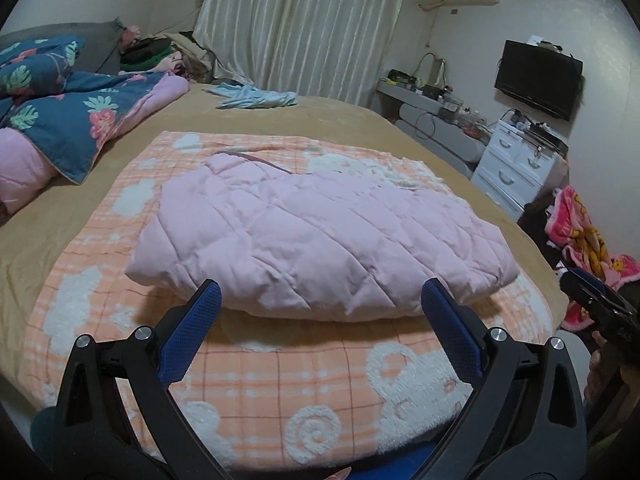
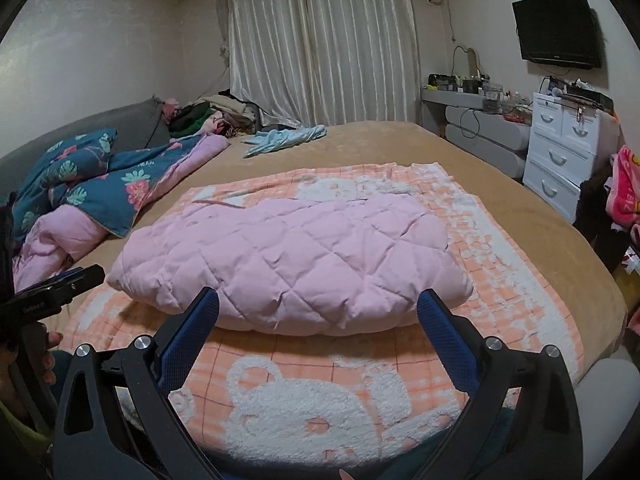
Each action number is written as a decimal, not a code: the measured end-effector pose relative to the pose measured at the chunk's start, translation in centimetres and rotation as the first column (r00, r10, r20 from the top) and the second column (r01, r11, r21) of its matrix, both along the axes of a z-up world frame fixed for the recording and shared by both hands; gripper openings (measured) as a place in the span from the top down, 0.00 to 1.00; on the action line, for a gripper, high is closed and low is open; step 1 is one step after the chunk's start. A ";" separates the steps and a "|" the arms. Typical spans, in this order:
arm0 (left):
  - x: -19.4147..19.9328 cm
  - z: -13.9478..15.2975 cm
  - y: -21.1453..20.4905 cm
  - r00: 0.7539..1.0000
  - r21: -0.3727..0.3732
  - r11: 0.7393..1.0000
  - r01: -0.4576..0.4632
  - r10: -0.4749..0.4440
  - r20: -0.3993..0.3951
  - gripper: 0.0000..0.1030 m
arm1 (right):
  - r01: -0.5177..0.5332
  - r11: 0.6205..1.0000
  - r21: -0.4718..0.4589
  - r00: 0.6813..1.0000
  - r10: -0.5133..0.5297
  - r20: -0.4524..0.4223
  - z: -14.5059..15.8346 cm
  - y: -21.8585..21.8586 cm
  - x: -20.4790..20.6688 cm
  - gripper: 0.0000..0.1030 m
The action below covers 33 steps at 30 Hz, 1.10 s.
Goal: Fold large clothes
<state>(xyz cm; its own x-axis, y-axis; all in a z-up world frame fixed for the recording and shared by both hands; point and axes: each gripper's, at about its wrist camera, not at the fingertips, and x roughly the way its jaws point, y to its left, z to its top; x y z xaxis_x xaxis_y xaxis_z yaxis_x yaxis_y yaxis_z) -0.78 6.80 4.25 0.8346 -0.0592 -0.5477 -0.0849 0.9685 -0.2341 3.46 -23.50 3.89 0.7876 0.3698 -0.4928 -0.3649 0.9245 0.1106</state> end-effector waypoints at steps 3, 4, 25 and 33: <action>-0.1 -0.7 -0.7 1.000 0.000 1.000 0.016 -0.016 -0.010 0.09 | -0.011 1.000 -0.015 1.000 0.011 -0.012 -0.7 0.6 -0.2 0.04; -0.2 -0.9 -0.8 1.000 0.000 1.000 0.021 -0.021 -0.012 0.09 | -0.010 1.000 -0.021 1.000 0.010 -0.018 -1.1 0.8 -0.3 0.04; -0.1 -2.1 -2.0 0.998 0.033 0.999 0.026 -0.024 -0.051 0.09 | -0.078 0.996 -0.047 0.996 0.076 -0.041 -2.6 3.4 -0.8 0.04; -0.1 -1.9 -2.0 0.999 0.042 0.999 0.020 -0.018 -0.047 0.09 | -0.076 0.996 -0.044 0.996 0.074 -0.041 -2.6 3.4 -0.8 0.04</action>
<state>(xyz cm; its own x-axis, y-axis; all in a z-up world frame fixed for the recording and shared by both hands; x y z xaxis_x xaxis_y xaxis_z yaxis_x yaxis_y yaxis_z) -0.91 4.83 2.30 0.8069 -0.0507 -0.5885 -0.0764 0.9790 -0.1892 2.65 -20.15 1.31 0.7382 0.4032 -0.5407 -0.4292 0.8992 0.0846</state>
